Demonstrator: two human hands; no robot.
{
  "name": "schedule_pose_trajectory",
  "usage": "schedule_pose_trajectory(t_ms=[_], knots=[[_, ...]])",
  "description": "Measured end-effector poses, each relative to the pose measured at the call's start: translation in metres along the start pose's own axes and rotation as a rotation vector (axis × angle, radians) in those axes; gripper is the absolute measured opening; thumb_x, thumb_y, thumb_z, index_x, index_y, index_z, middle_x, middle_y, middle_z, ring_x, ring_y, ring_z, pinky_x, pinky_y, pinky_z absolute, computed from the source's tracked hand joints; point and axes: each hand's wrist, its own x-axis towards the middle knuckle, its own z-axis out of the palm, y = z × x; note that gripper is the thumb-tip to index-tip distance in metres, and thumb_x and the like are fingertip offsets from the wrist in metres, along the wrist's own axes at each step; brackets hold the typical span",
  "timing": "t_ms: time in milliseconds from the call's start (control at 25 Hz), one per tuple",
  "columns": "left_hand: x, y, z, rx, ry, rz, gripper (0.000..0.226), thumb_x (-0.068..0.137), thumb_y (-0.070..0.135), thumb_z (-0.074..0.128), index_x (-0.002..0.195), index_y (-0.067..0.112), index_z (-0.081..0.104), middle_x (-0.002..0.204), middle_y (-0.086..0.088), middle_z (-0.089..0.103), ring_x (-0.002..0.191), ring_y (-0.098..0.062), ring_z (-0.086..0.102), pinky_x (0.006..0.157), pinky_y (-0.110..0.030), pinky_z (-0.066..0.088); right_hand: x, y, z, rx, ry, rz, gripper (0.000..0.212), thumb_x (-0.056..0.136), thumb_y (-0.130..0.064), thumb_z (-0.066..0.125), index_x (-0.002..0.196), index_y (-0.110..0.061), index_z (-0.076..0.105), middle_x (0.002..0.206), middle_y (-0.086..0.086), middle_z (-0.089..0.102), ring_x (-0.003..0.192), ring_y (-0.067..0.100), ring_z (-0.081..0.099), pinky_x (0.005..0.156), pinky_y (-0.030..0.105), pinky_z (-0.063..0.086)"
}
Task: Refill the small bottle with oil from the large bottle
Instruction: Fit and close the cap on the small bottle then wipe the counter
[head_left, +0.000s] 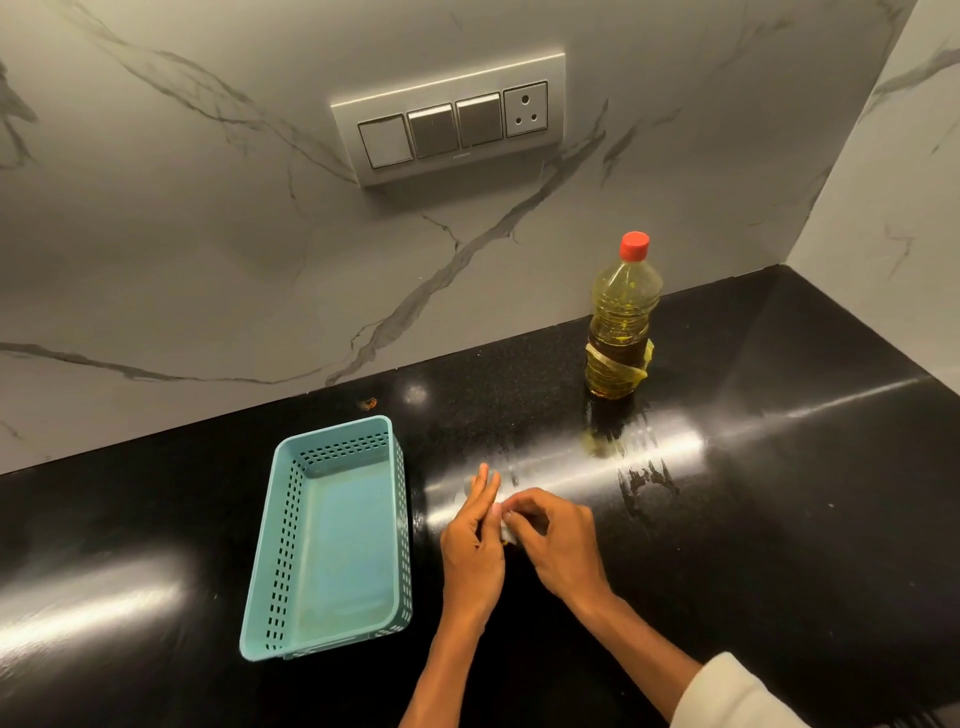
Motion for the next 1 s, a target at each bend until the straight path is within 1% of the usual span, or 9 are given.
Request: schedule_pose_trajectory(t_ms=[120, 200, 280, 360, 480, 600, 720, 880, 1000], knots=[[0.001, -0.003, -0.002, 0.014, 0.017, 0.004, 0.041, 0.102, 0.013, 0.053, 0.133, 0.039, 0.055, 0.138, 0.040, 0.042, 0.144, -0.005, 0.036, 0.118, -0.039, 0.037, -0.015, 0.008, -0.003, 0.062, 0.038, 0.062, 0.012, 0.088, -0.016, 0.069, 0.098, -0.021, 0.072, 0.087, -0.011, 0.073, 0.082, -0.001, 0.068, 0.071, 0.011, 0.054], [-0.004, -0.005, -0.003, 0.067, 0.173, 0.006, 0.035, 0.097, 0.023, 0.062, 0.127, 0.040, 0.062, 0.137, 0.031, 0.051, 0.134, -0.016, 0.053, 0.111, -0.044, 0.045, -0.017, 0.012, -0.004, 0.151, 0.105, 0.183, 0.017, 0.089, -0.014, 0.067, 0.101, -0.025, 0.073, 0.093, -0.011, 0.073, 0.087, 0.001, 0.069, 0.073, 0.011, 0.054], [-0.011, -0.004, -0.003, 0.108, 0.326, -0.012, 0.029, 0.088, 0.031, 0.073, 0.116, 0.040, 0.068, 0.126, 0.021, 0.063, 0.119, -0.010, 0.063, 0.103, -0.043, 0.052, -0.016, 0.014, -0.003, 0.243, 0.137, 0.289, 0.019, 0.089, -0.015, 0.068, 0.103, -0.027, 0.073, 0.097, -0.013, 0.073, 0.091, 0.001, 0.069, 0.074, 0.012, 0.054], [-0.016, -0.001, 0.000, 0.117, 0.355, -0.001, 0.024, 0.084, 0.034, 0.078, 0.107, 0.037, 0.072, 0.101, 0.027, 0.070, 0.098, 0.003, 0.068, 0.090, -0.035, 0.059, -0.016, 0.011, -0.002, 0.359, 0.126, 0.341, 0.021, 0.084, -0.017, 0.073, 0.103, -0.026, 0.072, 0.097, -0.010, 0.074, 0.089, 0.000, 0.069, 0.071, 0.013, 0.054], [-0.019, 0.009, 0.002, 0.110, 0.334, -0.021, 0.015, 0.089, 0.024, 0.075, 0.103, 0.027, 0.076, 0.077, 0.036, 0.067, 0.082, 0.016, 0.066, 0.075, -0.013, 0.057, -0.016, 0.004, 0.003, 0.319, 0.114, 0.275, 0.018, 0.083, -0.017, 0.075, 0.100, -0.021, 0.073, 0.093, -0.007, 0.074, 0.085, 0.002, 0.070, 0.071, 0.017, 0.057], [-0.018, 0.013, 0.001, 0.115, 0.287, -0.023, 0.016, 0.093, 0.022, 0.070, 0.105, 0.030, 0.077, 0.074, 0.031, 0.068, 0.081, 0.015, 0.066, 0.074, -0.014, 0.056, -0.016, 0.000, 0.007, 0.200, 0.122, 0.154, 0.010, 0.085, -0.019, 0.073, 0.095, -0.020, 0.075, 0.086, -0.009, 0.074, 0.082, 0.000, 0.069, 0.073, 0.016, 0.056], [-0.017, 0.016, -0.003, 0.149, 0.206, -0.009, 0.024, 0.095, 0.021, 0.066, 0.088, 0.042, 0.073, 0.070, 0.038, 0.065, 0.071, 0.011, 0.065, 0.070, -0.016, 0.054, -0.009, 0.002, 0.009, 0.089, 0.116, 0.071, 0.011, 0.084, -0.017, 0.073, 0.094, -0.019, 0.077, 0.088, -0.009, 0.073, 0.080, 0.000, 0.069, 0.070, 0.013, 0.055], [-0.014, 0.017, -0.004, 0.144, 0.191, 0.008, 0.023, 0.095, 0.018, 0.066, 0.111, 0.033, 0.075, 0.075, 0.036, 0.067, 0.080, 0.014, 0.068, 0.073, -0.006, 0.052, 0.019, -0.005, 0.006, -0.023, 0.029, 0.057, 0.012, 0.084, -0.016, 0.072, 0.094, -0.019, 0.079, 0.089, -0.006, 0.074, 0.078, -0.001, 0.067, 0.066, 0.005, 0.050], [-0.014, 0.013, -0.003, 0.119, 0.206, -0.013, 0.025, 0.095, 0.019, 0.067, 0.118, 0.028, 0.072, 0.083, 0.030, 0.068, 0.081, 0.015, 0.067, 0.072, -0.004, 0.051, 0.029, -0.007, 0.002, -0.028, -0.097, 0.071, 0.012, 0.086, -0.018, 0.070, 0.093, -0.023, 0.079, 0.087, -0.008, 0.076, 0.078, -0.002, 0.068, 0.067, 0.007, 0.050]])
